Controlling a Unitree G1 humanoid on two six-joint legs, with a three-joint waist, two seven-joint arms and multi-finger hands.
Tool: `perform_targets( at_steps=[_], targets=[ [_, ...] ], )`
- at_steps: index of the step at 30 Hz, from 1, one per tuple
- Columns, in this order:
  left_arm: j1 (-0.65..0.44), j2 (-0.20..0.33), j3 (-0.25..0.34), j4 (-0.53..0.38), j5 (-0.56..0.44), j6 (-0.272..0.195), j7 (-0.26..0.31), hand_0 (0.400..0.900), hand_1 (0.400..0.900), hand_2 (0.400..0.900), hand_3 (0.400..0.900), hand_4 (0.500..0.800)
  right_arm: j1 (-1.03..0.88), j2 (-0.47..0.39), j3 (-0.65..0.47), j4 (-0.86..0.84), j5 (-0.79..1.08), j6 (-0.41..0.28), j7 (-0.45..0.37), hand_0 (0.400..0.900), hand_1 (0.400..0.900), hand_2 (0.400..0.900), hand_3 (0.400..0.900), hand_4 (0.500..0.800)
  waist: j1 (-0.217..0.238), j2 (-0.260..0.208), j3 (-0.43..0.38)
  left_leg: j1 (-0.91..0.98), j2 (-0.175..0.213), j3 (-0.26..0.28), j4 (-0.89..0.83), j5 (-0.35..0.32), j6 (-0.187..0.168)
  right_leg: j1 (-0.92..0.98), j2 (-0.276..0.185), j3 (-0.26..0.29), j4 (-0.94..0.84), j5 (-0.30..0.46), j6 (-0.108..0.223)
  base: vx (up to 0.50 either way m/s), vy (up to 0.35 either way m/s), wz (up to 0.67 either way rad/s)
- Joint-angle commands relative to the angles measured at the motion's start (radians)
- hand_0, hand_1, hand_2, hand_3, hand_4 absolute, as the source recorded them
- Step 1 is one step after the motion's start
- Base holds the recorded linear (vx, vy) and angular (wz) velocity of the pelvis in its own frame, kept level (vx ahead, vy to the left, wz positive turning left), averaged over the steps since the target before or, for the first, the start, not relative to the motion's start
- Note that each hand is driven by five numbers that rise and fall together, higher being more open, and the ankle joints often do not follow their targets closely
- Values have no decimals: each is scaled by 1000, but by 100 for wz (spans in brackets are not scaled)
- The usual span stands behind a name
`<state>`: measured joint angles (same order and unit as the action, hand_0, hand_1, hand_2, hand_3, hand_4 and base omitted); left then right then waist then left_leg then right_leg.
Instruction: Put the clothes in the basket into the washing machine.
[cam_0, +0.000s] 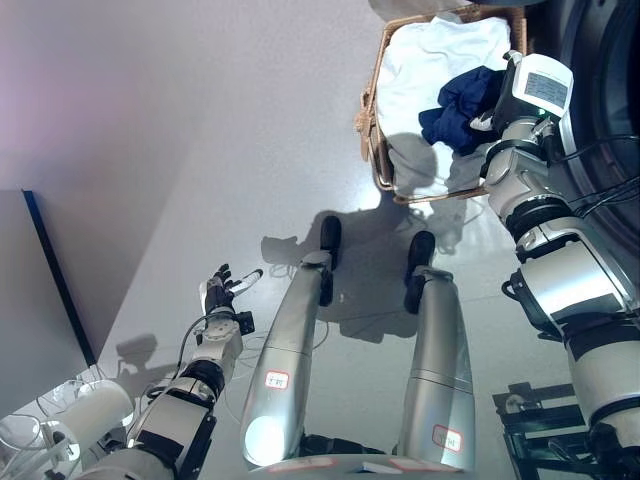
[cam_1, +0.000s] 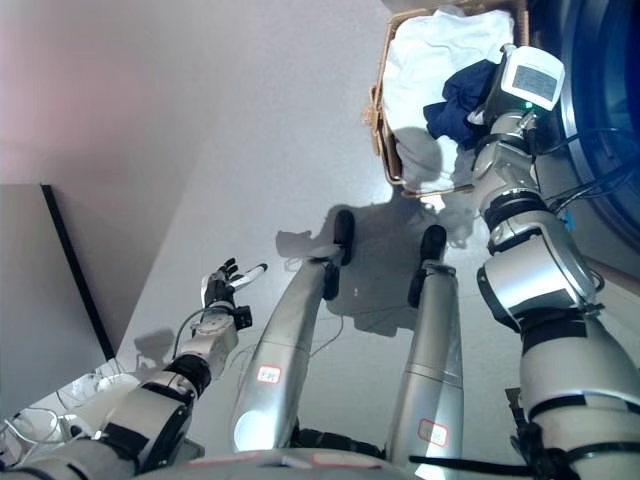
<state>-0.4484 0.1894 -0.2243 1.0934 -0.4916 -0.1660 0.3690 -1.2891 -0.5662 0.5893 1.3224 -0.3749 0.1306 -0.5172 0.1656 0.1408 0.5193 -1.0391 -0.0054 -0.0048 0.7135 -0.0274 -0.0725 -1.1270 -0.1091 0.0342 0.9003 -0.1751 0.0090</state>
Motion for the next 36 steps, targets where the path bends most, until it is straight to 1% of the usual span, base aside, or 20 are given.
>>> perform_targets(
  at_steps=[1,3,6,9,11,16,21,22,23,24,28,36],
  targets=[
    [50,46,2,37,-49,-32,58,900,900,900,900,800,-61,-26,25,-32,29,-31,-46,900,900,900,900,800,-9,14,-49,-109,-14,-61,-35,71,-61,48,-17,18,158,-148,78,-21,26,9],
    [54,47,0,36,-50,-34,59,900,900,900,900,800,-68,-27,28,-31,33,-31,-48,900,900,900,900,800,-8,15,-54,-130,-15,-57,-17,67,-60,25,-21,21,176,-151,78,-20,33,7],
    [67,45,-9,20,-63,-44,63,900,900,900,900,800,-85,-30,6,-4,78,-39,-56,900,900,900,900,800,0,19,-63,-198,-30,-57,54,49,-62,-45,-35,32,245,-168,75,-23,33,7],
    [78,46,-17,2,-66,-48,61,900,900,900,900,800,-85,-31,-19,24,128,-49,-40,900,900,900,900,800,7,28,-66,-245,-39,-54,97,41,-63,-91,-46,39,290,-182,70,-30,25,8],
    [96,50,-8,-11,-79,-54,59,900,900,900,900,800,-76,-37,-39,23,170,-62,-23,900,900,900,900,800,12,32,-69,-280,-47,-54,125,35,-65,-129,-50,46,324,-189,67,-29,18,8],
    [120,51,-6,-18,-88,-54,51,900,900,900,900,800,-56,-41,-80,41,232,-69,-1,900,900,900,900,800,17,32,-78,-331,-53,-53,160,26,-67,-177,-64,51,363,-204,62,-17,1,10],
    [133,50,-1,-2,-96,-50,43,900,900,900,900,800,-42,-28,-78,64,222,-62,22,900,900,900,900,800,25,23,-92,-359,-61,-54,182,25,-69,-205,-67,54,385,-207,59,-1,2,2],
    [131,52,0,1,-94,-49,42,900,900,900,900,800,-39,-28,-67,81,200,-54,38,647,647,647,647,648,28,23,-94,-362,-63,-55,187,25,-70,-208,-68,54,389,-210,58,-10,-11,7],
    [129,56,2,4,-94,-49,40,900,900,900,900,800,-44,-31,-50,94,179,-49,50,449,449,449,449,529,30,22,-97,-365,-65,-58,187,26,-71,-209,-69,52,388,-211,57,-15,-21,9],
    [126,58,1,5,-93,-50,37,900,900,900,900,800,-49,-30,-43,101,170,-47,55,400,400,400,400,500,31,21,-98,-366,-65,-58,185,27,-72,-212,-70,51,391,-212,57,-14,-21,8],
    [126,63,4,10,-90,-48,35,900,900,900,900,800,-55,-39,-15,115,125,-37,64,400,400,400,400,500,33,15,-104,-365,-66,-57,185,31,-75,-219,-71,51,395,-211,54,-9,-7,3],
    [123,64,6,19,-72,-45,46,900,900,900,900,800,-60,-26,19,107,47,-16,21,400,400,400,400,500,31,4,-119,-331,-61,-52,159,38,-75,-195,-58,55,371,-195,54,-9,-2,-4]
  ],
)
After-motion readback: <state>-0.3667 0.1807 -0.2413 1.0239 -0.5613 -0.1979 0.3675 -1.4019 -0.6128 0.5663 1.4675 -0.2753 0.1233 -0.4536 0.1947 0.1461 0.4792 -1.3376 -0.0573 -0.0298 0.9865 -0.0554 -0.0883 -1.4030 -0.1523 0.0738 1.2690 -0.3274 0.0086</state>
